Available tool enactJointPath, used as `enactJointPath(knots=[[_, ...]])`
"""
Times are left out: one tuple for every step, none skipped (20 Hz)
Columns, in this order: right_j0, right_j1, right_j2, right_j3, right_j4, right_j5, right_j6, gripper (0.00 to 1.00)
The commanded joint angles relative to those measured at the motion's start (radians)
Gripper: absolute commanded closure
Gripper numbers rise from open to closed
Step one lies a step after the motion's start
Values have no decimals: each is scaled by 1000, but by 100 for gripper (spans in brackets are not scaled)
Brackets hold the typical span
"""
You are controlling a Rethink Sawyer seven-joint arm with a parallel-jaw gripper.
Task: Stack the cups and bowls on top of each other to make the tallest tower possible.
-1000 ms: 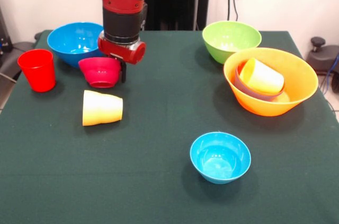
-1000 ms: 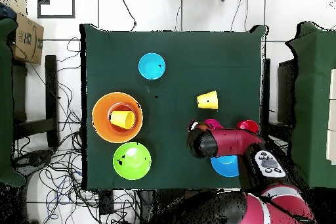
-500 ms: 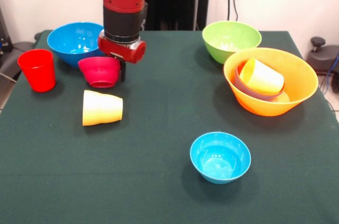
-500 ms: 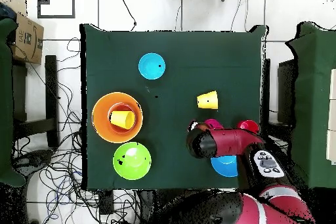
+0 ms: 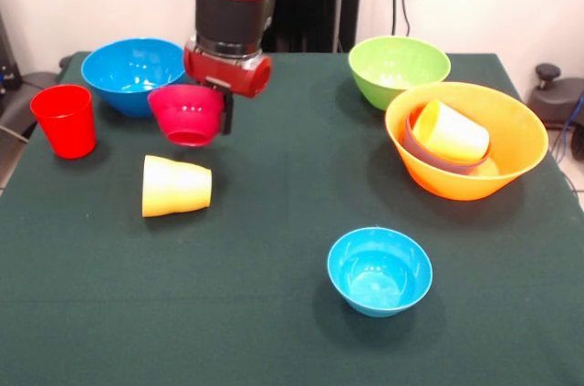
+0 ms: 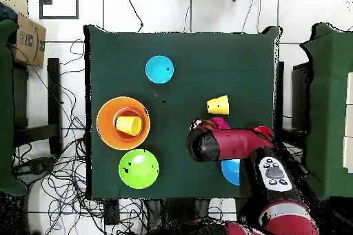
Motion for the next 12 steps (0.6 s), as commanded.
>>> enactJointPath(knots=[[59,-142,105,60,123,182,29,100],[63,-150,104,60,133,192,25,100],[62,-162,111,60,148,212,17,100],[65,-169,113,61,159,221,12,100],[70,-185,119,74,180,235,17,100],[80,-194,116,79,192,242,24,100],[113,-209,99,86,211,254,54,100],[134,-214,85,86,222,258,71,100],[171,-219,64,85,237,262,108,100],[193,-219,51,83,246,263,127,100],[227,-221,33,79,264,266,157,100],[249,-221,21,74,277,270,172,100]])
